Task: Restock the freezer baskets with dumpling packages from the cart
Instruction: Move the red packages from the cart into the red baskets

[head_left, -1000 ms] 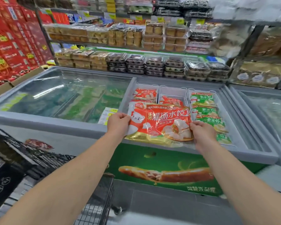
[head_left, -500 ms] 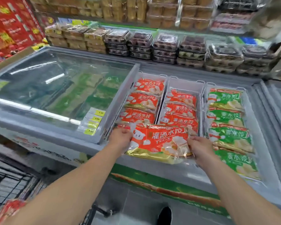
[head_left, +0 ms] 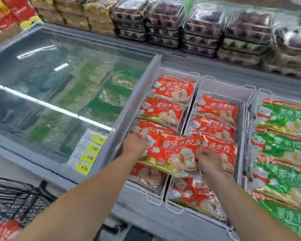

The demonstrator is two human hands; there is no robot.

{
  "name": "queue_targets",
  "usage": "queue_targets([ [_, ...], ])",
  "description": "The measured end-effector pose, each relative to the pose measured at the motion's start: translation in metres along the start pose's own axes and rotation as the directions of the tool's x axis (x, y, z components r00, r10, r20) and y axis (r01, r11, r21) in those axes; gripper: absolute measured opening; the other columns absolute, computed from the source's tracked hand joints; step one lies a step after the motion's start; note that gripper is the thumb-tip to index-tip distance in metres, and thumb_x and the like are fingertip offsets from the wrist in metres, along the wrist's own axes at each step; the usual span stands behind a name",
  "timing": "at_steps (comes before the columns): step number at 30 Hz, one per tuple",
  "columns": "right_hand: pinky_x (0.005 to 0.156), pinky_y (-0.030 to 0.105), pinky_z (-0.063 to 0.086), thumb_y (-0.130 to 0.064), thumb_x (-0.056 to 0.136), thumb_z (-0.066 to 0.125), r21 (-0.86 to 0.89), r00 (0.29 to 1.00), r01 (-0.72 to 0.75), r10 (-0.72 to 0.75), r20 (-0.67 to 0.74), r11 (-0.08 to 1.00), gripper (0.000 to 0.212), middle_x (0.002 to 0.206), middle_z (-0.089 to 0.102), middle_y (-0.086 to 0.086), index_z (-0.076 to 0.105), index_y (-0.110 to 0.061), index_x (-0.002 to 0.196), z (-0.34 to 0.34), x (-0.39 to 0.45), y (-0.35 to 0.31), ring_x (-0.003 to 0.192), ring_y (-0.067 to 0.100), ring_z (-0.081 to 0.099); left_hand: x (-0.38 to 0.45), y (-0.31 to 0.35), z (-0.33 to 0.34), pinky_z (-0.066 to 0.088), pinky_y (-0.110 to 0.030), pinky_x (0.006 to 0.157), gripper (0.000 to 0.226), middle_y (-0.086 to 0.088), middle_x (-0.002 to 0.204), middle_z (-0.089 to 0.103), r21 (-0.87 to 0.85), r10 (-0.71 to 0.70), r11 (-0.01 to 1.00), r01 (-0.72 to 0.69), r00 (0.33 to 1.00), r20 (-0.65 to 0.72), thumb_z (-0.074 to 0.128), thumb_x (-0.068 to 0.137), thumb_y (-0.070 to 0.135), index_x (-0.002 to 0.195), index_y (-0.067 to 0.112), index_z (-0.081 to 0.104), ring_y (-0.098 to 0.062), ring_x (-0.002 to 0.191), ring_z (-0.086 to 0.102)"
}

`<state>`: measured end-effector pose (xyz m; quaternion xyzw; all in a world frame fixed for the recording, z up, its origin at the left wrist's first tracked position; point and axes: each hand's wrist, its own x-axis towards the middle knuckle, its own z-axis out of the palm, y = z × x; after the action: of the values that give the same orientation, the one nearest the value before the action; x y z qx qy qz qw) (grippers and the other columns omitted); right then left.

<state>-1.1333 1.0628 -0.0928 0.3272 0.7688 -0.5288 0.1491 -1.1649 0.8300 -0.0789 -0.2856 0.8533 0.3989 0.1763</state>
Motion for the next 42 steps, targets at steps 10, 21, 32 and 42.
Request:
queue_targets([
  [10, 0.113, 0.038, 0.034, -0.024, 0.089, 0.068, -0.499, 0.944, 0.222, -0.057, 0.324, 0.838, 0.071, 0.152, 0.038, 0.004, 0.033, -0.017, 0.150, 0.075, 0.076, -0.026, 0.139, 0.026, 0.039, 0.072, -0.017, 0.043, 0.027, -0.047, 0.119, 0.080, -0.013, 0.162, 0.022, 0.457, 0.327, 0.820, -0.345, 0.937, 0.122, 0.059, 0.089, 0.034, 0.156, 0.018, 0.018, -0.033, 0.149, 0.021],
  [21, 0.123, 0.042, 0.018, -0.045, 0.092, 0.061, -0.791, 0.840, 0.543, -0.182, 0.512, 0.281, 0.093, 0.165, 0.001, 0.007, 0.001, -0.018, 0.158, 0.132, 0.121, 0.000, 0.152, 0.029, 0.006, 0.132, -0.058, 0.067, -0.004, -0.049, 0.118, 0.095, -0.002, 0.164, -0.021, 0.585, 0.202, 0.747, -0.316, 0.946, 0.254, 0.054, 0.093, 0.051, 0.155, 0.031, -0.015, -0.034, 0.150, -0.018],
  [32, 0.119, 0.041, 0.027, -0.050, 0.087, 0.064, -0.739, 0.829, 0.559, -0.238, 0.506, 0.375, 0.091, 0.162, 0.019, 0.009, 0.016, -0.018, 0.157, 0.101, 0.085, -0.004, 0.147, 0.030, 0.024, 0.102, -0.046, 0.049, 0.012, -0.056, 0.122, 0.089, -0.006, 0.166, -0.003, 0.590, 0.173, 0.747, -0.307, 0.946, 0.273, 0.058, 0.091, 0.048, 0.158, 0.024, 0.005, -0.035, 0.152, -0.005],
  [42, 0.107, 0.039, 0.039, -0.039, 0.096, 0.054, -0.696, 0.796, 0.598, -0.396, 0.458, 0.396, 0.062, 0.148, 0.045, 0.014, 0.037, -0.012, 0.149, 0.047, -0.063, 0.015, 0.133, 0.033, 0.044, -0.039, -0.065, -0.013, 0.049, -0.039, 0.099, 0.057, -0.010, 0.133, 0.062, 0.250, 0.388, 0.881, -0.401, 0.916, 0.104, 0.059, 0.086, 0.037, 0.139, 0.018, 0.055, -0.031, 0.120, 0.059],
])
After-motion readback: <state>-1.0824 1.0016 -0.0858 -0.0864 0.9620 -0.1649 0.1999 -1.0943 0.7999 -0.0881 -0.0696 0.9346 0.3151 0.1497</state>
